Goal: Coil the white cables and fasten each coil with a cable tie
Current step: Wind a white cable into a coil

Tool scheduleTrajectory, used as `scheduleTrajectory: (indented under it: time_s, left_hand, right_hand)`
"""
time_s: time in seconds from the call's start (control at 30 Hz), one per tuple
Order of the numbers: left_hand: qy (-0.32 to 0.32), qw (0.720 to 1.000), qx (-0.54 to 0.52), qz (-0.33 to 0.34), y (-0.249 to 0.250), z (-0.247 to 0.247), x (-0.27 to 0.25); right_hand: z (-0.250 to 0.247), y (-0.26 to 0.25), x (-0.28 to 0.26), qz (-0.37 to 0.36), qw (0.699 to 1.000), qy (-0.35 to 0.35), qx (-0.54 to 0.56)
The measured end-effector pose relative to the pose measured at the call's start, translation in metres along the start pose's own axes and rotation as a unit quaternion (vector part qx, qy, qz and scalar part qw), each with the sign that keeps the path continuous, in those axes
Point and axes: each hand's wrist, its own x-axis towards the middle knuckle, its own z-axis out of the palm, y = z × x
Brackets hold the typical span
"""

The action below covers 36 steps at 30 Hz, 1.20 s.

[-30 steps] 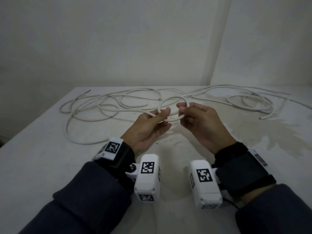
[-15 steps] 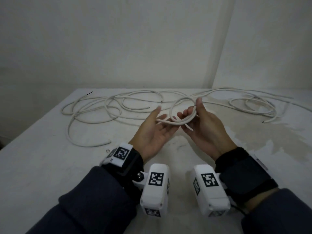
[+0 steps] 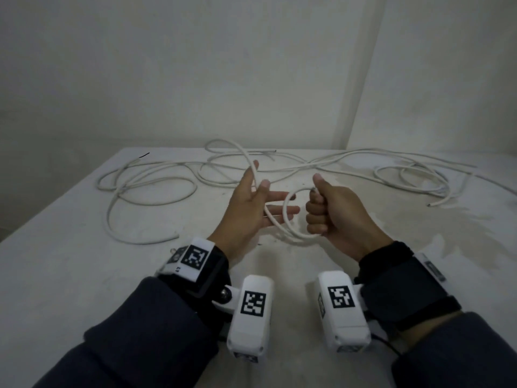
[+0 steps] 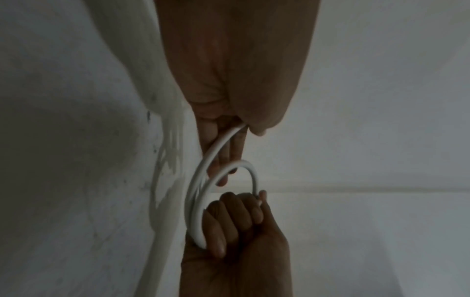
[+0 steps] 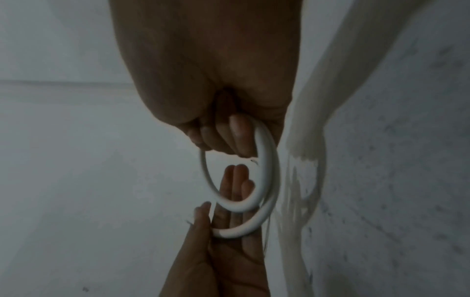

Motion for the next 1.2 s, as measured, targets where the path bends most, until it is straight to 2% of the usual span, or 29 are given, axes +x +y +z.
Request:
scheduleTrajectory:
  time_s: [0.2, 0.37, 0.53, 0.83, 1.0, 1.13, 1.2]
  left_hand:
    - [-0.065, 0.988, 0.137, 0.0, 0.004, 0.009, -0.004]
    - [-0.045, 0.995, 0.04, -0.076, 0.002, 0.013, 0.002]
    - [-0.019, 0.995, -0.01, -0.1, 0.001, 0.007, 0.005]
    - [0.021, 0.994, -0.009, -0.109, 0.002, 0.002, 0.005]
    - [0.018, 0.995, -0.034, -0.087, 0.005, 0.004, 0.005]
    - [0.015, 0.997, 0.053, -0.055, 0.003, 0.005, 0.004]
    - [0.016, 0.997, 0.052, -0.049, 0.003, 0.005, 0.004]
  right_hand:
    - [0.004, 0.002, -0.006, -0.003, 0.994, -0.029, -0.106]
    - [0.007, -0.001, -0.011, -0.009, 0.995, -0.047, -0.086]
    - [0.005, -0.005, -0.009, 0.05, 0.994, -0.086, 0.049]
    - [-0.004, 0.001, -0.005, -0.011, 0.993, -0.121, -0.013]
    - [-0.005, 0.002, -0.005, -0.05, 0.993, -0.099, -0.044]
    - [-0.005, 0.0, -0.007, -0.084, 0.988, -0.077, -0.103]
    - [-0.005, 0.0, -0.008, -0.109, 0.986, -0.056, -0.115]
